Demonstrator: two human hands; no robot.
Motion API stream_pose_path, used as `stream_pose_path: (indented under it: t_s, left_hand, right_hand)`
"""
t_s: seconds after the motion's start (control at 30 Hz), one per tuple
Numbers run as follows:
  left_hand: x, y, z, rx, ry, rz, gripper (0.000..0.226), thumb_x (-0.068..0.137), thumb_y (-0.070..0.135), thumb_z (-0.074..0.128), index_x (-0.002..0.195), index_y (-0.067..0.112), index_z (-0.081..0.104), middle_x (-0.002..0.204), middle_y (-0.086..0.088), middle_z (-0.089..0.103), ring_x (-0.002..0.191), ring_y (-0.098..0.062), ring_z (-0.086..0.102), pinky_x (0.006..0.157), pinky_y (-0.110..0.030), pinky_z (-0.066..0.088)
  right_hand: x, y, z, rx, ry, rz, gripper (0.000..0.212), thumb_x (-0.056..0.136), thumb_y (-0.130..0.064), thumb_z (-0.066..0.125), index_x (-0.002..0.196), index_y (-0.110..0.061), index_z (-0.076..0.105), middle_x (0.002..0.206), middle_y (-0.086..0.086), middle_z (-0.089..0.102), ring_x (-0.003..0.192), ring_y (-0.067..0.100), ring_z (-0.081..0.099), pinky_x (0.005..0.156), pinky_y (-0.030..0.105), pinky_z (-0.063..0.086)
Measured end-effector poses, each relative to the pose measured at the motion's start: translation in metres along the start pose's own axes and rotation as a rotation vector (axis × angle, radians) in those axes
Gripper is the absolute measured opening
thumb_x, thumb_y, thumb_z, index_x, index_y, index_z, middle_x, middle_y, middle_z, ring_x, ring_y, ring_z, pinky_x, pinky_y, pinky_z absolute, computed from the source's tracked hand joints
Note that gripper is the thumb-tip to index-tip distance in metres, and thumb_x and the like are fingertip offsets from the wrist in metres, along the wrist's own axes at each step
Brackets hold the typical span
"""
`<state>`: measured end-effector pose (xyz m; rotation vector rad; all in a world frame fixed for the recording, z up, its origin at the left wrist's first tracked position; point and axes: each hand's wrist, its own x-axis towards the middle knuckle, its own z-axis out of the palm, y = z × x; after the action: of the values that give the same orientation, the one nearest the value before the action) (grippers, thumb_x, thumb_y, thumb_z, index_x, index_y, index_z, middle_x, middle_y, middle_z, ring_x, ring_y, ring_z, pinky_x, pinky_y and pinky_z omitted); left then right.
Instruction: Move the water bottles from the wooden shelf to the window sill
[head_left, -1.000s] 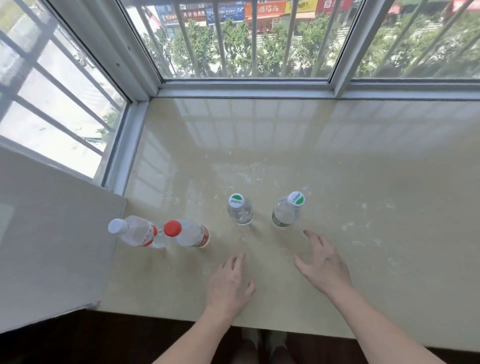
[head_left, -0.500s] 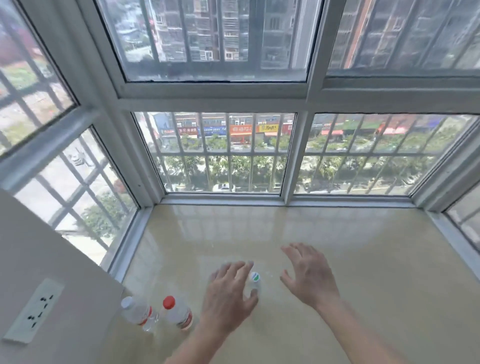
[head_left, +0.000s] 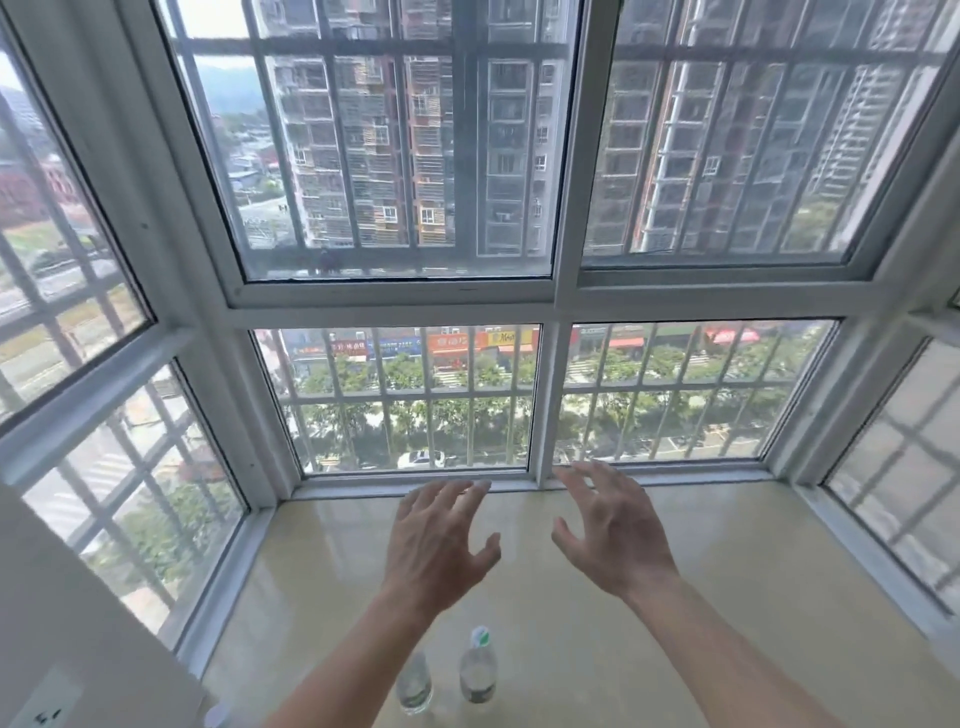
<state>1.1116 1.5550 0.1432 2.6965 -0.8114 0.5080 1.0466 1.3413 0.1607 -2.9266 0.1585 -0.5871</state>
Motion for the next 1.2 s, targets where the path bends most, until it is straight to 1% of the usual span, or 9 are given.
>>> stream_pose_path:
  t_s: [0.1, 0.27, 0.4, 0.47, 0.6, 0.73, 0.93, 1.1, 1.2]
  left_hand:
    - [0.007, 0.012, 0.001, -0.019, -0.005, 0.030, 0.062, 0.079, 0.060, 0.047, 0.131, 0.029, 0.057, 0.122, 0.007, 0.066, 0.114, -0.022, 0.060, 0.098, -0.042, 0.047]
    - [0.017, 0.030, 0.009, -0.071, -0.027, 0.127, 0.061, 0.080, 0.061, 0.045, 0.130, 0.030, 0.057, 0.125, 0.008, 0.064, 0.119, -0.020, 0.057, 0.099, -0.040, 0.045]
    - [0.030, 0.054, 0.016, -0.144, -0.056, 0.256, 0.062, 0.081, 0.062, 0.044, 0.133, 0.030, 0.055, 0.127, 0.008, 0.062, 0.120, -0.020, 0.055, 0.102, -0.040, 0.043]
    - [0.033, 0.071, 0.023, -0.173, -0.071, 0.336, 0.062, 0.082, 0.062, 0.044, 0.133, 0.029, 0.055, 0.128, 0.007, 0.062, 0.120, -0.020, 0.055, 0.104, -0.040, 0.042]
    - [0.030, 0.119, 0.040, -0.259, -0.123, 0.494, 0.062, 0.080, 0.062, 0.045, 0.131, 0.029, 0.056, 0.129, 0.006, 0.062, 0.120, -0.021, 0.055, 0.102, -0.041, 0.042]
    - [0.013, 0.179, 0.047, -0.340, -0.201, 0.654, 0.064, 0.080, 0.064, 0.040, 0.133, 0.030, 0.055, 0.132, 0.006, 0.061, 0.125, -0.022, 0.052, 0.104, -0.042, 0.039]
    - [-0.012, 0.258, 0.040, -0.433, -0.216, 0.858, 0.064, 0.080, 0.063, 0.042, 0.133, 0.028, 0.055, 0.131, 0.006, 0.062, 0.125, -0.022, 0.052, 0.105, -0.041, 0.038]
    - [-0.032, 0.319, 0.033, -0.471, -0.224, 1.004, 0.069, 0.082, 0.063, 0.035, 0.137, 0.027, 0.052, 0.137, 0.003, 0.058, 0.129, -0.023, 0.049, 0.107, -0.042, 0.037]
    - [-0.044, 0.359, 0.036, -0.488, -0.218, 1.071, 0.064, 0.084, 0.061, 0.041, 0.137, 0.027, 0.053, 0.136, 0.004, 0.059, 0.127, -0.022, 0.050, 0.106, -0.042, 0.037]
  right_hand:
    - [-0.004, 0.012, -0.008, -0.018, 0.034, 0.021, 0.050, 0.072, -0.039, 0.071, 0.119, -0.026, 0.063, 0.116, 0.001, 0.065, 0.107, 0.028, 0.063, 0.092, 0.043, 0.053]
    - [-0.024, 0.029, -0.024, -0.075, 0.051, 0.153, 0.056, 0.078, -0.042, 0.059, 0.131, -0.025, 0.058, 0.126, 0.002, 0.062, 0.115, 0.029, 0.059, 0.099, 0.045, 0.050]
    - [-0.053, 0.048, -0.042, -0.153, 0.083, 0.286, 0.055, 0.078, -0.042, 0.055, 0.129, -0.022, 0.059, 0.123, 0.004, 0.063, 0.116, 0.029, 0.059, 0.099, 0.044, 0.050]
    - [-0.076, 0.057, -0.051, -0.192, 0.085, 0.368, 0.054, 0.078, -0.041, 0.057, 0.129, -0.022, 0.060, 0.123, 0.004, 0.063, 0.117, 0.028, 0.059, 0.099, 0.043, 0.049]
    - [-0.135, 0.072, -0.070, -0.266, 0.070, 0.532, 0.055, 0.077, -0.038, 0.062, 0.130, -0.022, 0.059, 0.128, 0.003, 0.061, 0.121, 0.028, 0.056, 0.104, 0.043, 0.046]
    - [-0.200, 0.079, -0.096, -0.355, 0.039, 0.696, 0.056, 0.084, -0.038, 0.061, 0.136, -0.022, 0.054, 0.132, 0.002, 0.058, 0.125, 0.025, 0.052, 0.111, 0.043, 0.039]
    - [-0.284, 0.078, -0.139, -0.469, 0.127, 0.901, 0.051, 0.081, -0.034, 0.069, 0.130, -0.020, 0.060, 0.124, 0.002, 0.061, 0.120, 0.025, 0.055, 0.106, 0.044, 0.044]
    - [-0.337, 0.084, -0.165, -0.522, 0.165, 1.031, 0.051, 0.084, -0.037, 0.064, 0.132, -0.019, 0.059, 0.125, 0.003, 0.062, 0.124, 0.025, 0.054, 0.107, 0.046, 0.045]
    - [-0.365, 0.100, -0.176, -0.532, 0.189, 1.085, 0.051, 0.084, -0.038, 0.062, 0.132, -0.020, 0.060, 0.124, 0.002, 0.062, 0.124, 0.025, 0.054, 0.105, 0.046, 0.045]
